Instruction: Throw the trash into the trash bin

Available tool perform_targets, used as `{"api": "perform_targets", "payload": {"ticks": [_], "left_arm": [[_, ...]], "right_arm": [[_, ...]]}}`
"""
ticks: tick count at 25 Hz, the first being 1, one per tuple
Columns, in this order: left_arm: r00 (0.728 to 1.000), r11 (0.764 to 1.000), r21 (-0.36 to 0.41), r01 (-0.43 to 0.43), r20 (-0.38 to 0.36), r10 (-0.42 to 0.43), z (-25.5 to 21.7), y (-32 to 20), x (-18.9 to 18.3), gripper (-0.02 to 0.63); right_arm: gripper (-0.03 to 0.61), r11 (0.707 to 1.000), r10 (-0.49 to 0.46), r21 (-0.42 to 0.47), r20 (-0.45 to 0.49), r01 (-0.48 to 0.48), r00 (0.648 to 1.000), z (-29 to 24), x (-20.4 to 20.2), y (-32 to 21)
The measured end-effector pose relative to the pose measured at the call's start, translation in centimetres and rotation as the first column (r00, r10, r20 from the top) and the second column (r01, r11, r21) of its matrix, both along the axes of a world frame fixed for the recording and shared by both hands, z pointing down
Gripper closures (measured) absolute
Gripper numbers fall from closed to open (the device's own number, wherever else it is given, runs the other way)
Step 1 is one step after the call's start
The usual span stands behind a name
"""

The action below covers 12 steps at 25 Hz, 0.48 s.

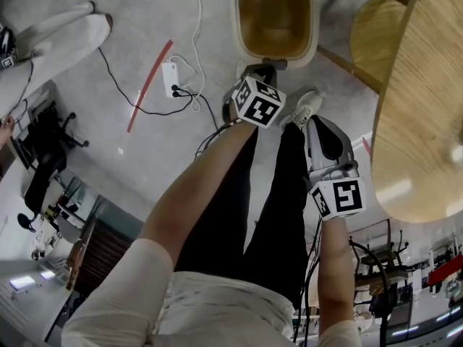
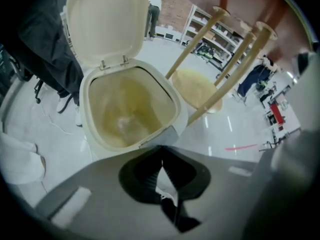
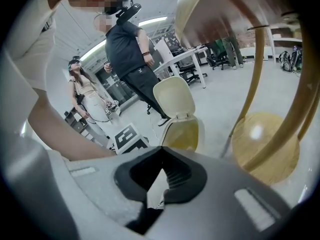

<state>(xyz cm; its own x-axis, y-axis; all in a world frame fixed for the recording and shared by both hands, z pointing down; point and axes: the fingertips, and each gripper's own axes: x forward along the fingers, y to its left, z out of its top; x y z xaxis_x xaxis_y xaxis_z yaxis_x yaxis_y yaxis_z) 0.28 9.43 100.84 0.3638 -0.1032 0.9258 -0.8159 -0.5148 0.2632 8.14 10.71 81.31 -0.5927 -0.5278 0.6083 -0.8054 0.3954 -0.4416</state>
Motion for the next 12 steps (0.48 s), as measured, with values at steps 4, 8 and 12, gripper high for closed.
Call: {"api": "perform_targets", "payload": {"ticks": [4,8,12], "left_arm": [[1.0,1.0,0.009,-0.002,0.001,0.002,-0.25,-0.18,-0.02,0.609],[1.0,1.0,0.001,-0.005,0.0,0.005,-0.26,-0.09,0.0,0.61],[1.0,1.0,-0.009,-0.009,-0.022,0.009,-0.67,0.21,0.41,0.61]], "right_arm": [[0.577,1.0,-0.001,-0.001,-0.003,0.001,1.0,-0.15,0.23,0.18],[0.578,1.0,-0.004,0.004,-0.004,0.004,1.0,-0.47,0.22,0.4],[0.577,1.0,-0.018,0.013,0.0,0.018,1.0,-1.03,-0.25,0.43]]}}
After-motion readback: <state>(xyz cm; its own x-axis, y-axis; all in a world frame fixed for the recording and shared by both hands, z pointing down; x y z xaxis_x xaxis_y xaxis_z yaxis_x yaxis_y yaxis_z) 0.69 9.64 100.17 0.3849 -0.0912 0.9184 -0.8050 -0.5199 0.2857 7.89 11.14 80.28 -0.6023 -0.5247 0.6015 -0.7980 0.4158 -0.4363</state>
